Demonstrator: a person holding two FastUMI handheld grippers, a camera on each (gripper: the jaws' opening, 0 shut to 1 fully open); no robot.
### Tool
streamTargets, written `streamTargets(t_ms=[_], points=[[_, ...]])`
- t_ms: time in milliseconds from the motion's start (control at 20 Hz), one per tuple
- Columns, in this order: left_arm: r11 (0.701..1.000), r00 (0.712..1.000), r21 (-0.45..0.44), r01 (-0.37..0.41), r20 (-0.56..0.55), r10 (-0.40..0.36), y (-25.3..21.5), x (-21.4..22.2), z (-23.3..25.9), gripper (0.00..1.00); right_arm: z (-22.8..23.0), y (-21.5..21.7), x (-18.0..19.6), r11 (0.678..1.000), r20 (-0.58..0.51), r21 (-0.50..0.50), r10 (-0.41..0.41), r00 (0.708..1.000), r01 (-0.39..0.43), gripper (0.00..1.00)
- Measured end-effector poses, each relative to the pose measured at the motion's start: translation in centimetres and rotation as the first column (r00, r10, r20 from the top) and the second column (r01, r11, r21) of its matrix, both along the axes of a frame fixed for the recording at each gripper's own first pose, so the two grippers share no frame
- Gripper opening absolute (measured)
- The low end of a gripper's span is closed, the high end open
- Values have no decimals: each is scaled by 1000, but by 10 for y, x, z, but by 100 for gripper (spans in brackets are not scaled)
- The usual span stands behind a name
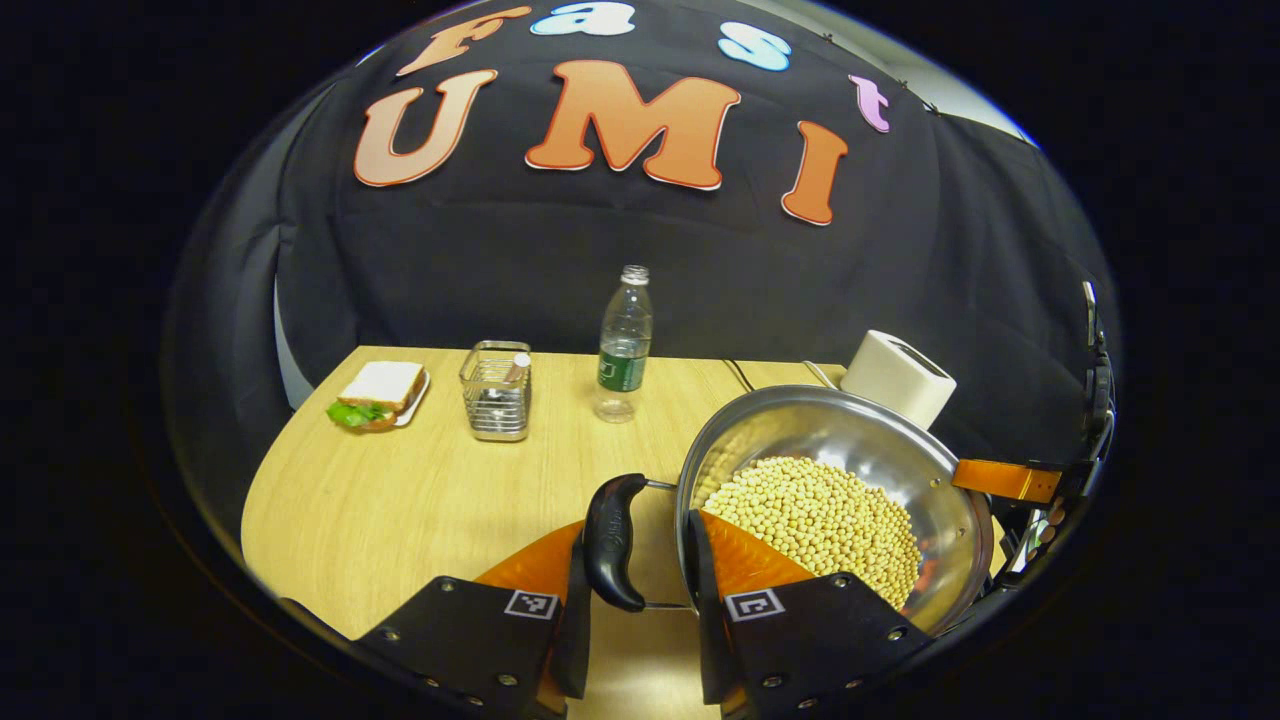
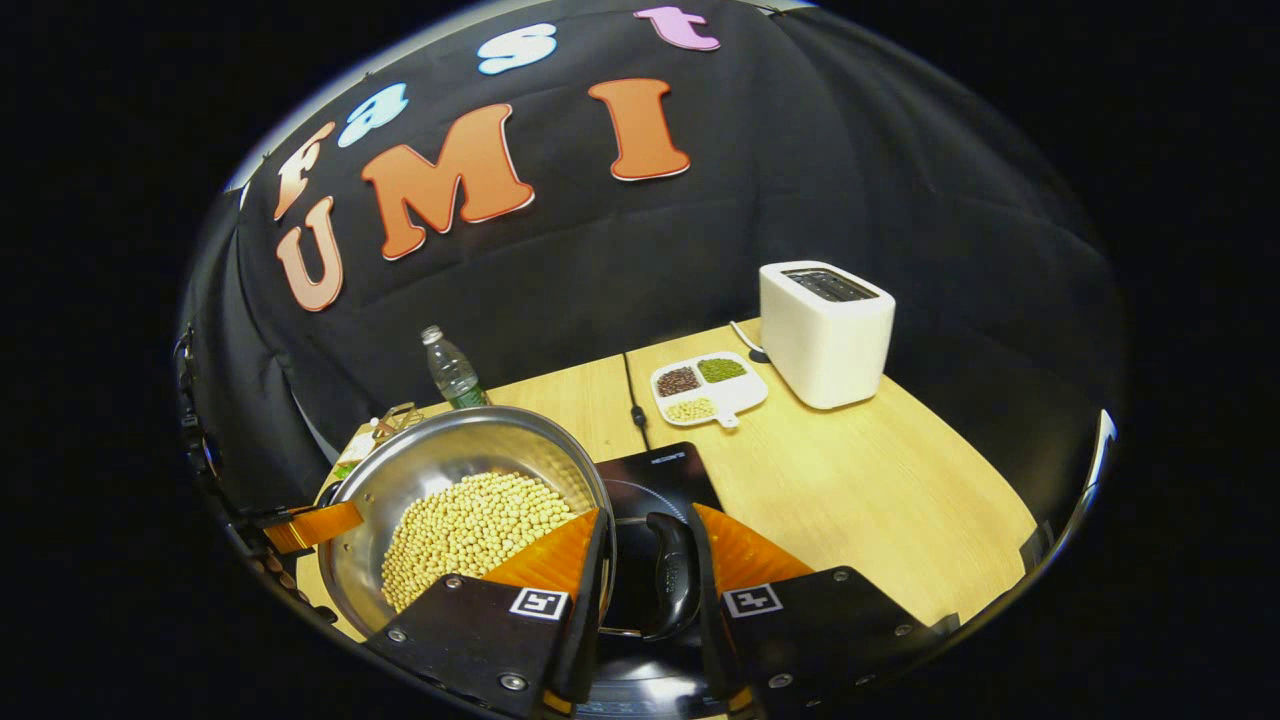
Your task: First push the handle of the pot to place it horizontally, then grasp the pot with both hands and set it on the induction cooktop.
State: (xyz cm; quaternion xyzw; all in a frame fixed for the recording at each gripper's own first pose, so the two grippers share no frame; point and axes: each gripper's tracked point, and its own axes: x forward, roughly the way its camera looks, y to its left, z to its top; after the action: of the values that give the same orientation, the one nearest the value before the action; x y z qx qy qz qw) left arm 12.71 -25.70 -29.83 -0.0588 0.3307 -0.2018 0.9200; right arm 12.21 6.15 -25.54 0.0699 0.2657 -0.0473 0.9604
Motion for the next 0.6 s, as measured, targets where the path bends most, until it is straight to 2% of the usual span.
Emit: streamTargets(t_ms=[300,600], points=[[999,999,-4,40,-27,-40,-45,-9,-15,46,-12,-43,-7,999,-25,3,-43,999,43,42],[999,999,12,37,-35,-37,-56,-15,-23,46,-25,-54,-8,999,-51,31,-27,998,29,43]])
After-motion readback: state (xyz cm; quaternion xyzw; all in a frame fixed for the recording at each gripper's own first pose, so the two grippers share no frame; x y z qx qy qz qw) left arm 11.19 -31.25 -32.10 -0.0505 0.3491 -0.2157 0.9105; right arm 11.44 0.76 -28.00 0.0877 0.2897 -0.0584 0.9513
